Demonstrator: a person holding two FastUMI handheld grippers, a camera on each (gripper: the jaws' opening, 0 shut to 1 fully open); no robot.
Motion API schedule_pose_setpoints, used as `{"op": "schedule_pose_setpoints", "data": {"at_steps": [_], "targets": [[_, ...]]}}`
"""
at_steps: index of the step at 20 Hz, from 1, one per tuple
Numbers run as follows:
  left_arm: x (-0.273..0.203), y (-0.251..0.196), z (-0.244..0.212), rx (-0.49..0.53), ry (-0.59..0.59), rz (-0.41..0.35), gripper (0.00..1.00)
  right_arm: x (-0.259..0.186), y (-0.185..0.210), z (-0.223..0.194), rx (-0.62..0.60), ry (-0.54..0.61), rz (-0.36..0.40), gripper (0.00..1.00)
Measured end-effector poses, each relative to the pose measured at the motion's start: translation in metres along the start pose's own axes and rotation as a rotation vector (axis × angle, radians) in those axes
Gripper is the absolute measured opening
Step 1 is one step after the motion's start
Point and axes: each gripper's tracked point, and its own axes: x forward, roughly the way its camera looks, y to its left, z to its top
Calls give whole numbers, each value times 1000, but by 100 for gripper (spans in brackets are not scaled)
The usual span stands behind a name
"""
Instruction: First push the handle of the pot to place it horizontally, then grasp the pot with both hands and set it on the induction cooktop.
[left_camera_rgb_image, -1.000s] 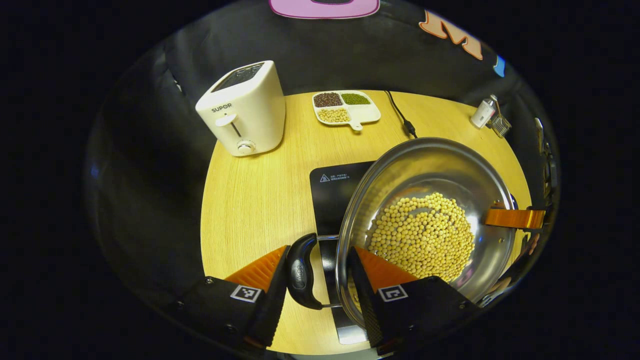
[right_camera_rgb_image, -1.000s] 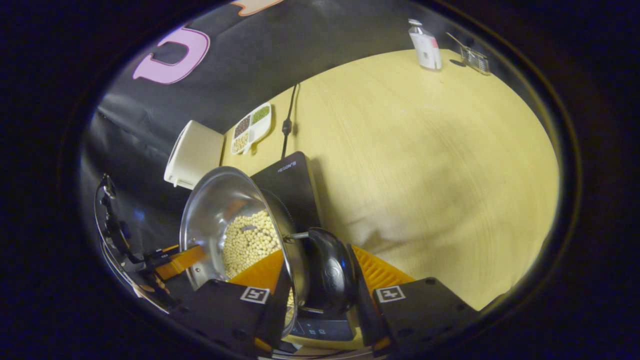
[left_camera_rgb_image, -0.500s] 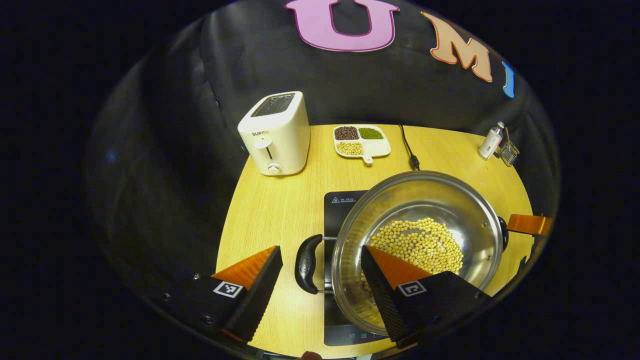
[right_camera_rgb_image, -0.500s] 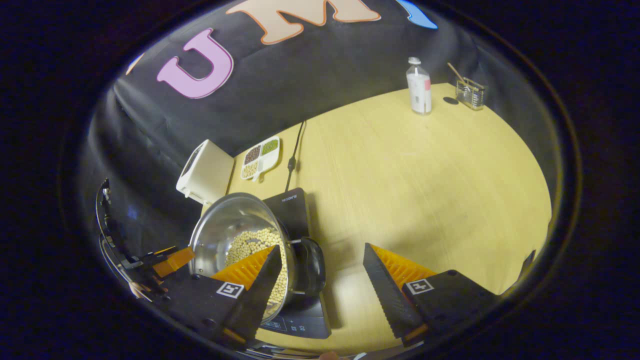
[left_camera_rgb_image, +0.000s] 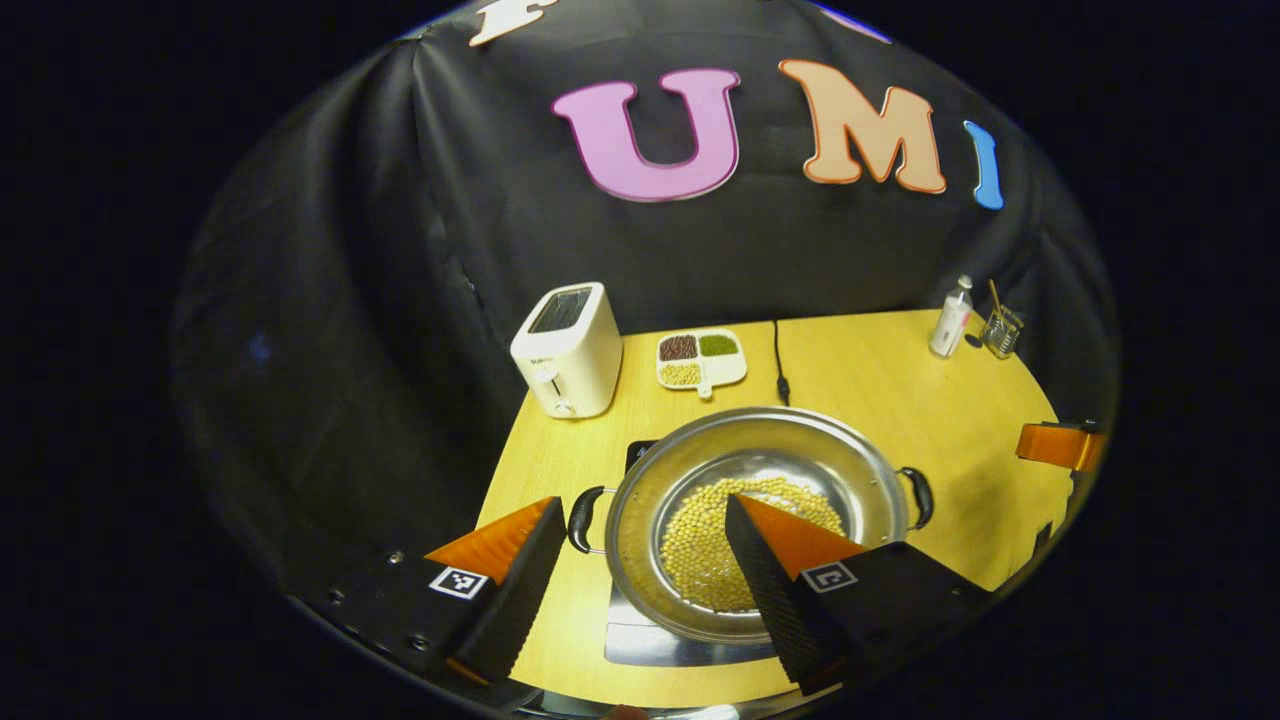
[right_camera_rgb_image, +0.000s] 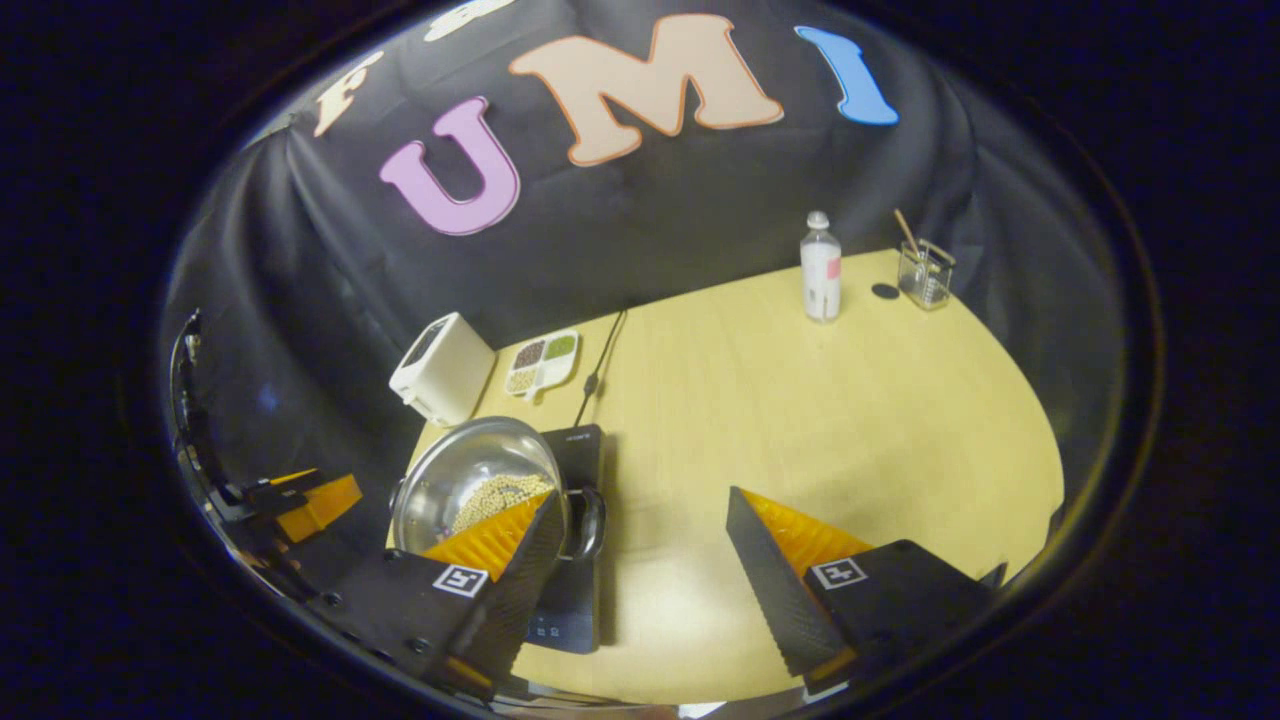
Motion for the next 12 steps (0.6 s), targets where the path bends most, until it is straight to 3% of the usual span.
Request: {"op": "schedule_pose_setpoints", "data": {"at_steps": [1,2,3,5,12], "targets": [[-11,-14,8,-8,-29,3,98,-11,-3,16,-6,-52,19,94],[-22,-29,18,-24,-61,-2,97,-23,-6,35,-11,-110,42,100],[-33,-46,29,-44,-97,-11,97,-38,-11,54,-17,-166,68,93],[-58,-72,50,-83,-176,-7,97,-70,-19,87,-42,-264,111,93],[-147,-135,126,-207,-493,79,99,-190,-61,180,-230,-587,119,92]]}}
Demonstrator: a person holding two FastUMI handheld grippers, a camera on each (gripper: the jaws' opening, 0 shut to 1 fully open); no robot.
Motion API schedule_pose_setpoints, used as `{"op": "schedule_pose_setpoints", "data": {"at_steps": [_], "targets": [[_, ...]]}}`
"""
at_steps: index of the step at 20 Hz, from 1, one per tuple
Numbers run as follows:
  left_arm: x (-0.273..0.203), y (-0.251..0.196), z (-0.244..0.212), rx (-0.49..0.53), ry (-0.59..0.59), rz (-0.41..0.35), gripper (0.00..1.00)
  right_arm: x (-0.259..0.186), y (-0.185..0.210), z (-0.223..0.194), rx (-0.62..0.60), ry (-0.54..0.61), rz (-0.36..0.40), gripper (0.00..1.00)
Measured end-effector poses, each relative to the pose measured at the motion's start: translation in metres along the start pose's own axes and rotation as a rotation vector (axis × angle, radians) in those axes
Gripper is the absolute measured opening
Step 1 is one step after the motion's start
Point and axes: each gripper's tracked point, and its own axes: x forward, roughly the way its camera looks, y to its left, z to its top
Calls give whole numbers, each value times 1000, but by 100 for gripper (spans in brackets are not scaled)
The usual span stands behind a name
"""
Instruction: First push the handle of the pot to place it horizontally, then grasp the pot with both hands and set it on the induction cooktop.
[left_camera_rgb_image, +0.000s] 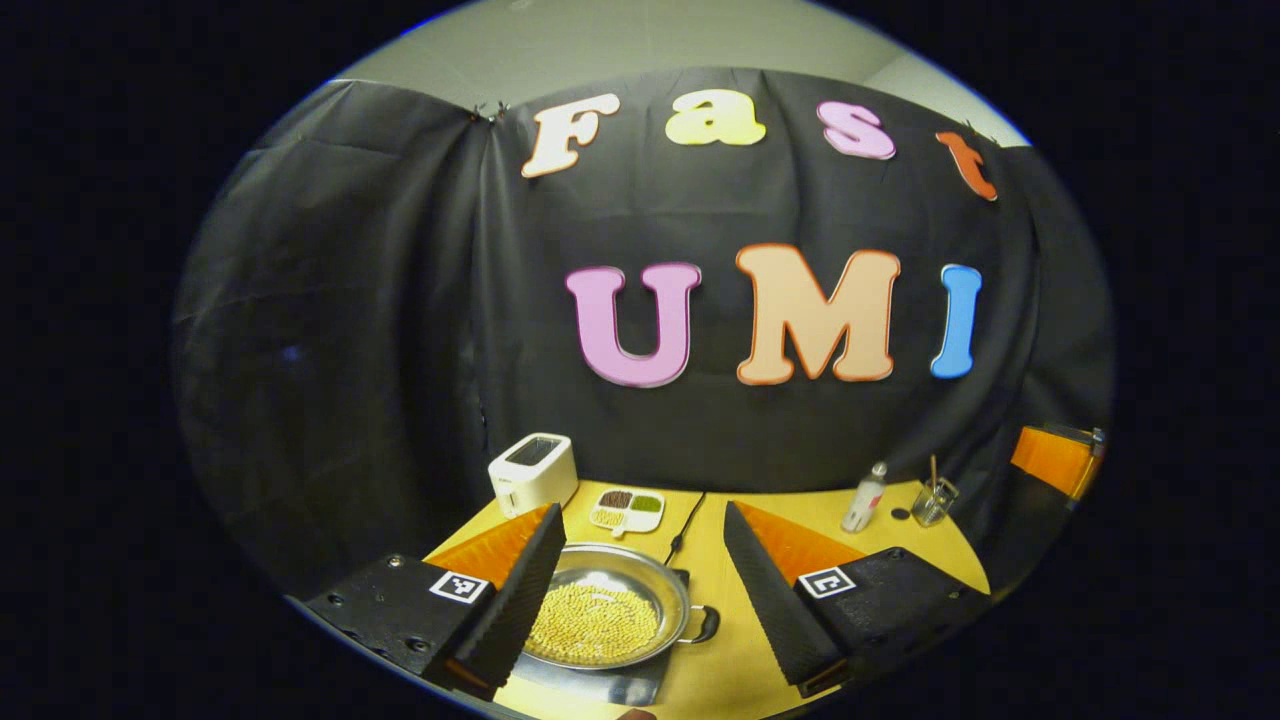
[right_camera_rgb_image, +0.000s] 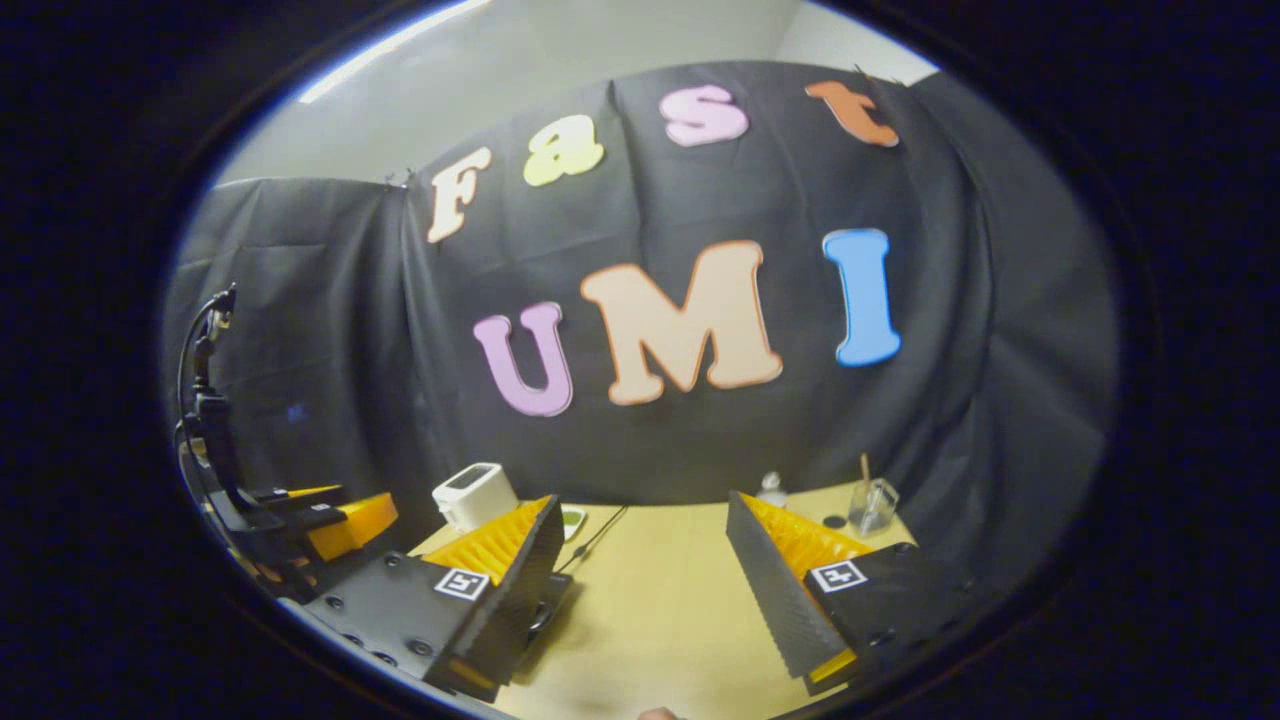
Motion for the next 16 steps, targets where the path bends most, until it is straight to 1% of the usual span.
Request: {"op": "schedule_pose_setpoints", "data": {"at_steps": [3,5,6,8,11,14,16], "targets": [[-22,-17,23,-7,-103,24,97,-29,-18,26,-34,-75,-1,92],[-39,-32,31,-13,-160,28,99,-47,-33,36,-46,-114,-22,92],[-47,-38,34,-11,-185,27,98,-54,-42,38,-52,-129,-39,92],[-58,-48,35,-9,-207,22,96,-70,-59,37,-55,-140,-73,92],[-64,-64,28,1,-231,0,98,-85,-78,28,-31,-139,-108,93],[-67,-67,22,34,-248,7,96,-103,-95,25,-24,-149,-145,92],[-68,-67,17,35,-248,14,96,-109,-101,18,-12,-139,-152,92]]}}
